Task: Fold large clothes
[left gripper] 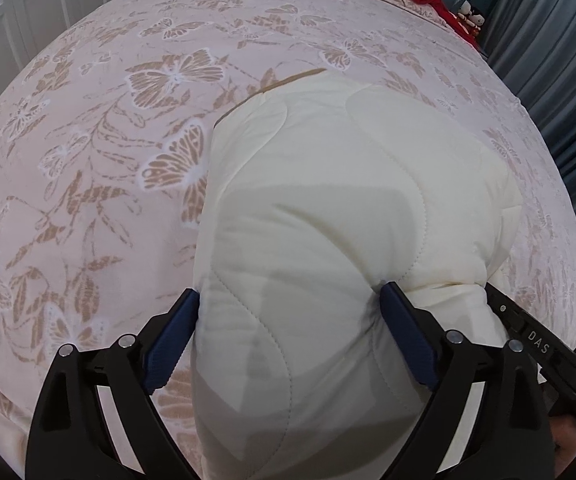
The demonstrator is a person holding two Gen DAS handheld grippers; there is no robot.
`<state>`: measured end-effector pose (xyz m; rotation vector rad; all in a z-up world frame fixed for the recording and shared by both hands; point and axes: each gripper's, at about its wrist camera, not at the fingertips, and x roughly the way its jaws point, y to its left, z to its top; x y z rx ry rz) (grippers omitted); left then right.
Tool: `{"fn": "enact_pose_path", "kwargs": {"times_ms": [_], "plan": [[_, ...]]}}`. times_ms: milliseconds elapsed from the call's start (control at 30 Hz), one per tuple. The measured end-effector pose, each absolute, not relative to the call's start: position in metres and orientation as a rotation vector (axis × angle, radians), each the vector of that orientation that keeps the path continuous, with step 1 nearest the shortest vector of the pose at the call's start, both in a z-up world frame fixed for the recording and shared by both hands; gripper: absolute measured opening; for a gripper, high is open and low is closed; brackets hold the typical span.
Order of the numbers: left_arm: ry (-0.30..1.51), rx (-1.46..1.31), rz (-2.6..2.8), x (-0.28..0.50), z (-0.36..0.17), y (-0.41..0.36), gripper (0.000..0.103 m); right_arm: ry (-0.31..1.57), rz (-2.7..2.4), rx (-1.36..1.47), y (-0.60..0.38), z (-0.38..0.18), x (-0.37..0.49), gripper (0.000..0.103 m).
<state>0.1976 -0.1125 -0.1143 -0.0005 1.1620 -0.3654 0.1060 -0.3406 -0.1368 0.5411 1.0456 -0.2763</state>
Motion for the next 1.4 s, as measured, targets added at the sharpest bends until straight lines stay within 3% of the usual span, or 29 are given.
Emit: {"fn": "enact_pose_path", "kwargs": {"times_ms": [267,600,700,800,900,933,967,1400], "plan": [[1.164,-0.034,-0.353,0.2,-0.132,-0.111,0.097,1.03,-0.254,0.575,-0.346,-0.146,0.108,0.009],[1.106,-0.007,-0.33,0.193,-0.132,-0.113,0.098,0.982,-0.255,0.572,-0.347,-0.146,0.105,0.011],[1.078,0.034,-0.327,0.187,-0.124,-0.114,0.098,0.955,-0.272,0.598,-0.349,-0.136,0.096,0.018],[1.071,0.052,-0.325,0.183,-0.113,-0.11,0.098,0.94,-0.306,0.631,-0.351,-0.125,0.085,0.033],[1.11,-0.003,-0.317,0.183,-0.106,-0.1,0.098,0.943,-0.35,0.589,-0.347,-0.115,0.076,0.057],[1.121,-0.02,-0.314,0.183,-0.105,-0.097,0.098,0.952,-0.39,0.559,-0.346,-0.112,0.073,0.071],[1.135,-0.043,-0.31,0.183,-0.103,-0.093,0.098,0.952,-0.414,0.54,-0.346,-0.11,0.07,0.074],[1.186,-0.134,-0.318,0.183,-0.108,-0.076,0.098,0.991,-0.318,0.737,-0.359,-0.131,0.061,0.075]]}}
